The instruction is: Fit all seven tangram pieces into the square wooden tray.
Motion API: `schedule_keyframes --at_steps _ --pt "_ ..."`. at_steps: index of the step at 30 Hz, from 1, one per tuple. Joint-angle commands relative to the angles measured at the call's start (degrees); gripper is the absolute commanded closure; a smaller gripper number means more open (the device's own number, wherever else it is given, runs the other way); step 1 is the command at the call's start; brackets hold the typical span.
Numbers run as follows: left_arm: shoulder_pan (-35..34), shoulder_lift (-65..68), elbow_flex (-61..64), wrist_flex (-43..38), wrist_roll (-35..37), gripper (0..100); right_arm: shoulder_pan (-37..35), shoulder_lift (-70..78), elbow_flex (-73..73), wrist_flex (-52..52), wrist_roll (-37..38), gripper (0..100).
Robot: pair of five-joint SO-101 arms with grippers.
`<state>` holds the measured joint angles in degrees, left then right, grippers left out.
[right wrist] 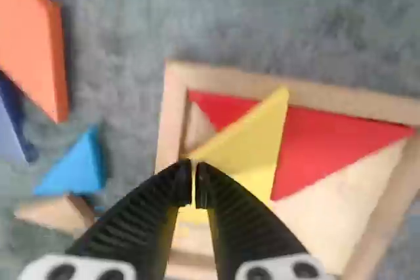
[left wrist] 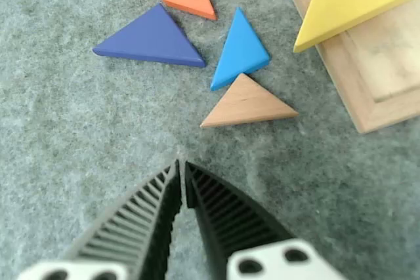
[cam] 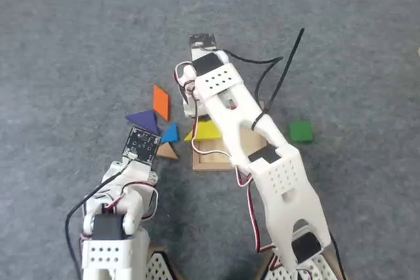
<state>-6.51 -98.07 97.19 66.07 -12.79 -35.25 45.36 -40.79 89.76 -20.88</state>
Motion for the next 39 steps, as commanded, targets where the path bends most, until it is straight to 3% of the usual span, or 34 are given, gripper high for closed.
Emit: schedule_keyframes --at_steps 1,10,18,23,39 --pt "-0.18 -0.97 -0.4 0.26 0.09 99 -2.33 -0.66 -1.85 4.88 7.91 99.1" --pt "-0.18 -0.97 -0.4 0.26 0.09 99 -4.53 -1.27 -0.79 4.26 10.81 99.1" --pt "-0.18 -0.97 -0.4 0.26 0.09 99 -4.18 -5.49 -1.58 -5.41 -1.41 99.1" --pt "-0.18 -0.97 -0.4 0.26 0.09 99 -4.88 -1.36 -1.58 -9.36 -3.16 99.1" --pt "-0.18 -0.97 -0.4 0.26 0.09 99 -5.41 -0.92 -1.58 4.09 -3.08 99.1"
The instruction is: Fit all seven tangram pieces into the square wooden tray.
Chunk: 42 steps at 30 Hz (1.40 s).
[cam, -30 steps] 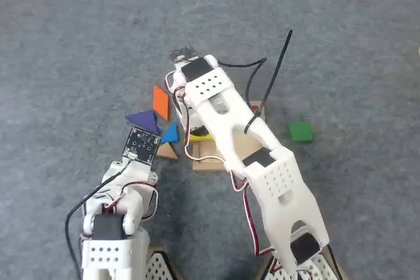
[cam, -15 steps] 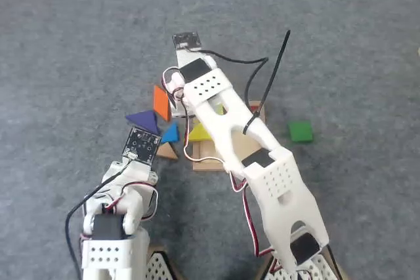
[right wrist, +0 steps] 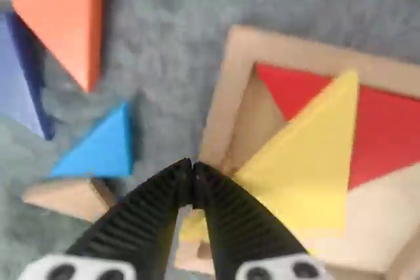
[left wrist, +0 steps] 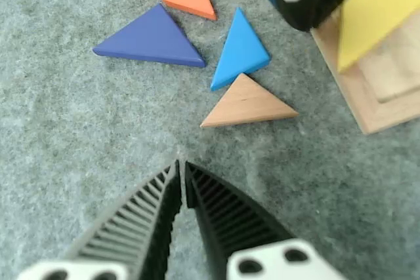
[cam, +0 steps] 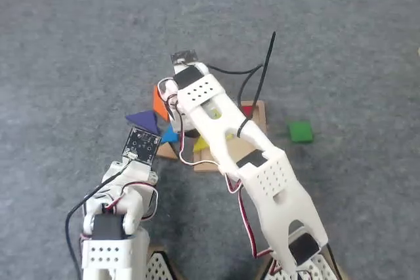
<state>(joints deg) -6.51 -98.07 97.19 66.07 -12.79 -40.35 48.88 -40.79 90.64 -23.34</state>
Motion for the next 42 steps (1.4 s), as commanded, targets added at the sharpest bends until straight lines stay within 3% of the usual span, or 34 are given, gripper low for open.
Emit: schedule_keyframes --at_steps 1,14,24,28,32,37,42 --pt "-0.18 -0.97 -0.4 0.26 0.09 99 -0.4 -4.7 -1.58 3.65 -0.62 99.1" --pt "-0.18 -0.97 -0.4 0.26 0.09 99 -6.37 -11.38 -1.49 5.58 -0.62 99.1" --pt "-0.18 -0.97 -0.4 0.26 0.09 99 1.01 -31.16 -1.41 11.38 8.0 99.1" --pt "-0.18 -0.97 -0.4 0.26 0.09 99 3.65 -41.63 5.27 9.71 12.66 99.1" --pt "-0.18 -0.97 -0.4 0.26 0.09 99 3.65 -53.49 26.81 -1.1 15.03 99.1" --pt "-0.18 -0.97 -0.4 0.26 0.09 99 7.87 -63.25 59.87 -29.67 21.63 99.1" --pt "-0.18 -0.97 -0.4 0.26 0.09 99 16.84 -60.0 66.99 -44.18 31.03 99.1"
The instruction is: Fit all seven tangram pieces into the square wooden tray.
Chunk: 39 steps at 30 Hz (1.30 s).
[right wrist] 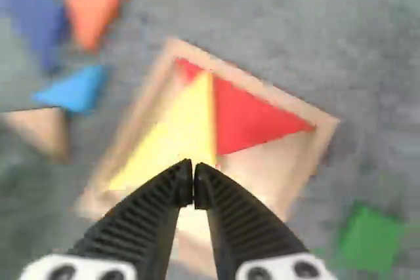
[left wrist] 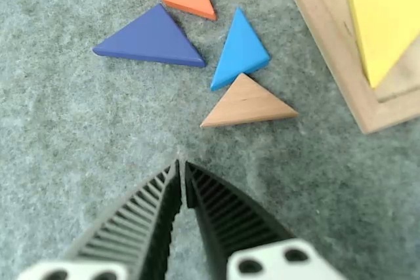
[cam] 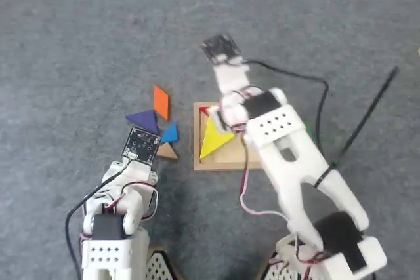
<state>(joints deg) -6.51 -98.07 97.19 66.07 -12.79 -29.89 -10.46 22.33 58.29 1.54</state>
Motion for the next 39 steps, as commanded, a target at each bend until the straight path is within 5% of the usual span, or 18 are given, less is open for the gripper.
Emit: schedule_keyframes --at_steps 1,12,26,35,39 --pt "-0.18 -0.97 -0.4 0.26 0.09 99 7.25 0.66 3.78 -12.88 6.24 99.1" --pt "-0.18 -0.97 -0.4 0.26 0.09 99 3.65 19.47 -6.07 -15.43 6.15 99.1" --pt "-0.18 -0.97 -0.4 0.26 0.09 99 -2.42 21.93 -6.24 -14.9 6.24 99.1" --pt "-0.18 -0.97 -0.4 0.26 0.09 99 -1.45 -2.24 7.74 -12.7 6.68 99.1" --pt "-0.18 -0.97 -0.4 0.26 0.09 99 6.02 -14.81 17.67 -12.26 8.62 99.1"
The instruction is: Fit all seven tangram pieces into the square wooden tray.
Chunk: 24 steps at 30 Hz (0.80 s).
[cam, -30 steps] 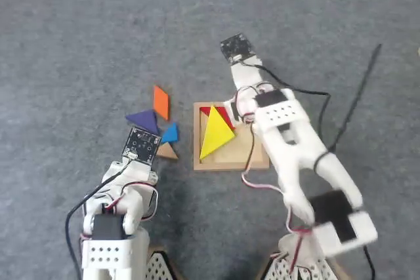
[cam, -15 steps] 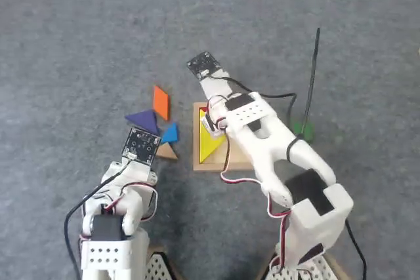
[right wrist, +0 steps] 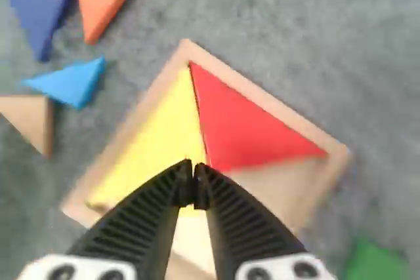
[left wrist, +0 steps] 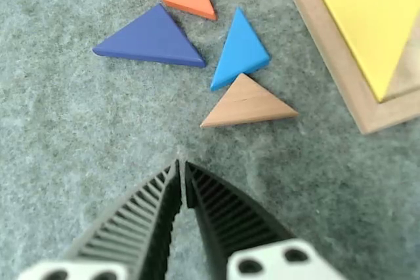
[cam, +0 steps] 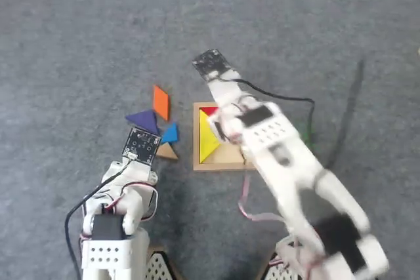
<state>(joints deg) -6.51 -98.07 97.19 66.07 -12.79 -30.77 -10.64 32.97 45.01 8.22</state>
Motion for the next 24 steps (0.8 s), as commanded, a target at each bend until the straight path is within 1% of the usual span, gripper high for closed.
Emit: schedule_keyframes --at_steps 1,4,7,11,16,19,24 --pt "-0.18 -0.97 -0.4 0.26 0.09 99 10.07 -16.57 8.62 1.19 2.11 99.1" --pt "-0.18 -0.97 -0.4 0.26 0.09 99 18.95 -18.95 10.73 4.09 4.13 99.0" --pt "-0.18 -0.97 -0.4 0.26 0.09 99 22.55 -17.8 10.73 8.48 6.95 99.0" --pt "-0.18 -0.97 -0.4 0.26 0.09 99 22.64 -16.4 10.9 10.51 7.03 98.9" --pt "-0.18 -0.97 -0.4 0.26 0.09 99 20.44 -14.81 11.6 8.92 3.08 98.9" --pt "-0.18 -0.97 -0.4 0.26 0.09 99 20.0 -14.81 14.24 8.57 2.64 99.0" --pt "-0.09 -0.97 -0.4 0.26 0.09 99 20.35 -17.27 18.9 3.3 2.73 99.1"
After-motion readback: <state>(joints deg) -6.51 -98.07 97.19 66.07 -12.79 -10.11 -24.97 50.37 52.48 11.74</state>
